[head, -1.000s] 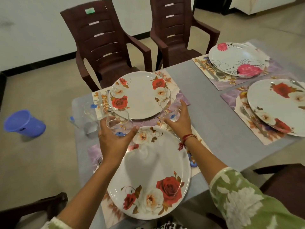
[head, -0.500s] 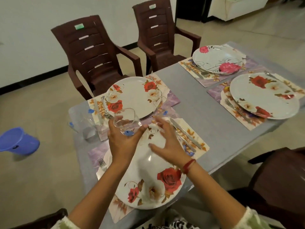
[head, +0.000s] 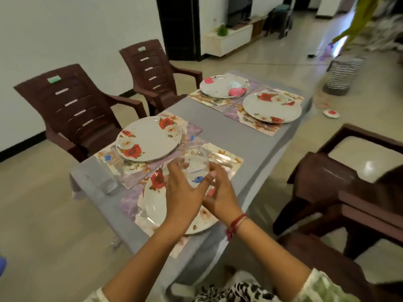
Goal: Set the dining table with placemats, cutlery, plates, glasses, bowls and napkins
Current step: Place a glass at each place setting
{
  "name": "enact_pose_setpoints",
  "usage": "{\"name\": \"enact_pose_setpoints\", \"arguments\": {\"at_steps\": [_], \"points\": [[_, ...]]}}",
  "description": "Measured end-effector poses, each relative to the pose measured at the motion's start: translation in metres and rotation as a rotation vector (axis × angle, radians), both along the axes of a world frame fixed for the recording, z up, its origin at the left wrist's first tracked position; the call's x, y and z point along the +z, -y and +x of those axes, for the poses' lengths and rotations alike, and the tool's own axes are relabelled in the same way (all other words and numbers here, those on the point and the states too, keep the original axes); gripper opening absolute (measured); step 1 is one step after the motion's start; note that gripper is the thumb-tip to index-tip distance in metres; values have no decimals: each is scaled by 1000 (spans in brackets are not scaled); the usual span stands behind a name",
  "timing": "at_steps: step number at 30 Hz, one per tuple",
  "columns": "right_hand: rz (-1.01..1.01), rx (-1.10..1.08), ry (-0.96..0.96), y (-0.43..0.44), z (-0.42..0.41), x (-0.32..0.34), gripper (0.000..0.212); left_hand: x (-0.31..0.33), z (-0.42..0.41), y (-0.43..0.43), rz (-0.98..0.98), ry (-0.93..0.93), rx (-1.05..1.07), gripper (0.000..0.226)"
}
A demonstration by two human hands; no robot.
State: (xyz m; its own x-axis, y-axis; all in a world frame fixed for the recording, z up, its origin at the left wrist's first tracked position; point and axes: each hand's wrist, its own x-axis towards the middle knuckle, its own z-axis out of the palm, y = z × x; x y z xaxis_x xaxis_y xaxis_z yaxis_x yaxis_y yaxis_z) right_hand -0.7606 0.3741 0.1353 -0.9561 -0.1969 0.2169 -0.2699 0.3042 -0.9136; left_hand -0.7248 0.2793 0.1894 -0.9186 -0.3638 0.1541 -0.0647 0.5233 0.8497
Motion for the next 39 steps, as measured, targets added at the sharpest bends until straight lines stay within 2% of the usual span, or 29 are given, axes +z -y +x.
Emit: {"name": "enact_pose_setpoints", "arguments": {"at_steps": [6, 10, 12, 18, 25, 29, 35, 39], "points": [[13, -104, 2, -21, 97, 8, 76, -2, 76, -7, -88, 4, -210, 77], [-27, -195, 39, -59, 151, 16, 61, 0, 105, -26, -127, 52, -487, 87], [-68, -242, 74, -77, 173, 17, 59, 1, 115, -37, -50, 66, -623, 85], [-158, -429, 103, -139, 242, 23, 74, 1, 149, -102, 71, 30, -892, 56], [-240, -700, 124, -239, 337, 27, 73, 3, 206, -210, 124, 14, -1191, 64], [-235, -805, 84, -298, 392, 27, 72, -1, 250, -266, 143, 5, -1239, 61], [-199, -787, 93, -387, 468, 22, 82, -17, 314, -345, 148, -21, -1154, 50], [-163, -780, 89, -436, 503, 27, 80, -21, 341, -397, 170, -55, -1106, 41]]}}
